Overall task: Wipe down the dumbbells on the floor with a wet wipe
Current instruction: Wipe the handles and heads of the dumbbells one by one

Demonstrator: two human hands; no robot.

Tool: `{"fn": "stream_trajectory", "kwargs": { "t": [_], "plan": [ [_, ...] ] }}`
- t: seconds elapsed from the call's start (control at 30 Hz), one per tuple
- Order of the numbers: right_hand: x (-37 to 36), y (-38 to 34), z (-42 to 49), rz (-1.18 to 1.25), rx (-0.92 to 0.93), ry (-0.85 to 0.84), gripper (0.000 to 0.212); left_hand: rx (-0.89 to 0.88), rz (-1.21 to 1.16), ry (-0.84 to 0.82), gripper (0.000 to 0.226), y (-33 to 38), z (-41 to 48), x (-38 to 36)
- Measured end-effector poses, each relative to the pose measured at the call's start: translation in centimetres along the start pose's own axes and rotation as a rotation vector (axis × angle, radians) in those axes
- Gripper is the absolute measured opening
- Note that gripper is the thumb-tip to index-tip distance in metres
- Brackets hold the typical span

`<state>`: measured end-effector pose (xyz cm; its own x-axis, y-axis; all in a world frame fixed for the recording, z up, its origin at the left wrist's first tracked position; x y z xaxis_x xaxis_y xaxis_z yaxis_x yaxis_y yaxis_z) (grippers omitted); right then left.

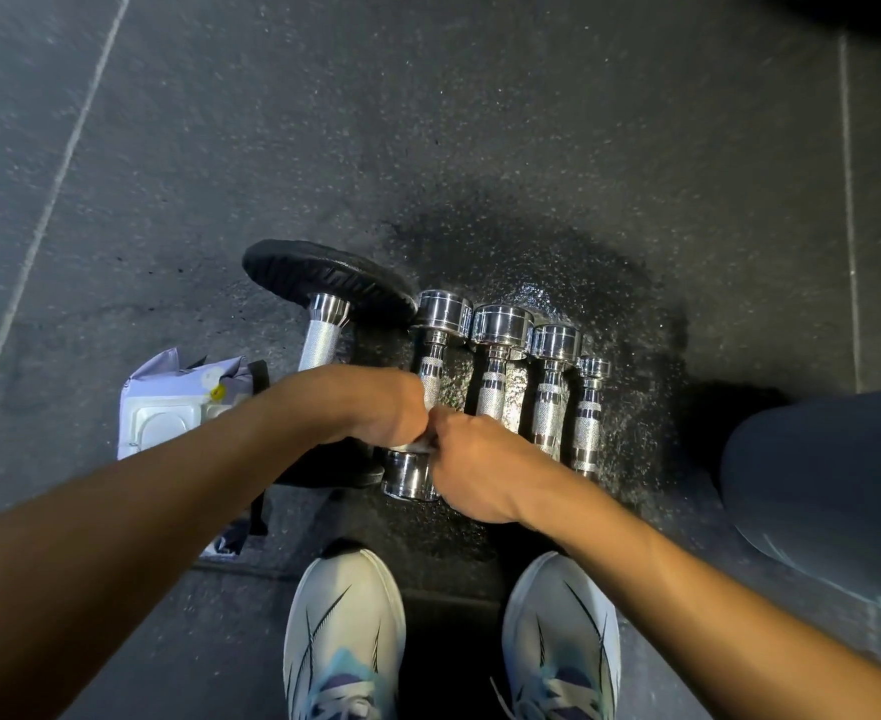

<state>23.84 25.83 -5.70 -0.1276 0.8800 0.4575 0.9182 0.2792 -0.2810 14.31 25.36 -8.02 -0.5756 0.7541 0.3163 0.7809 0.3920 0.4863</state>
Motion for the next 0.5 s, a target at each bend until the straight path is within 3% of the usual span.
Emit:
{"fn": "stream_trajectory", "kwargs": {
  "t": [0.1,0.17,0.4,0.5],
  "plan": [
    [-0.1,0.6,0.5,0.118,-0.042,-0.005,0.035,0.025,-0.063,0.010,0.021,-0.2,0.2,0.1],
    [0.0,1.0,1.0,0.260,-0.049,-0.002,0.035,0.053,-0.236,0.076,0.021,-0.7,0.2,0.5],
    [1.0,1.5,2.9,0.658,-0.054,0.050,0.051,0.117,-0.813,0.551,0.029,-2.2,-0.7,2.7],
    [2.1,0.8,3.1,0.679,-0.010,0.114,0.041,0.095,-0.910,0.675,0.019,-1.4,-0.7,2.8]
  ]
}}
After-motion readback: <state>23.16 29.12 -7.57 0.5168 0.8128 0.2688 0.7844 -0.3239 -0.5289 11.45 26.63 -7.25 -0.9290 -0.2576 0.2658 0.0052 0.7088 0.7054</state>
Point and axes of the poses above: each hand's wrist, its own z-axis towards the middle knuckle, its own x-axis out of the back of the hand, y = z × x, the point moved 7 cm from there along z, towards the middle knuckle, and after that the axes turned 11 degrees about -x, right-handed, at the moved point
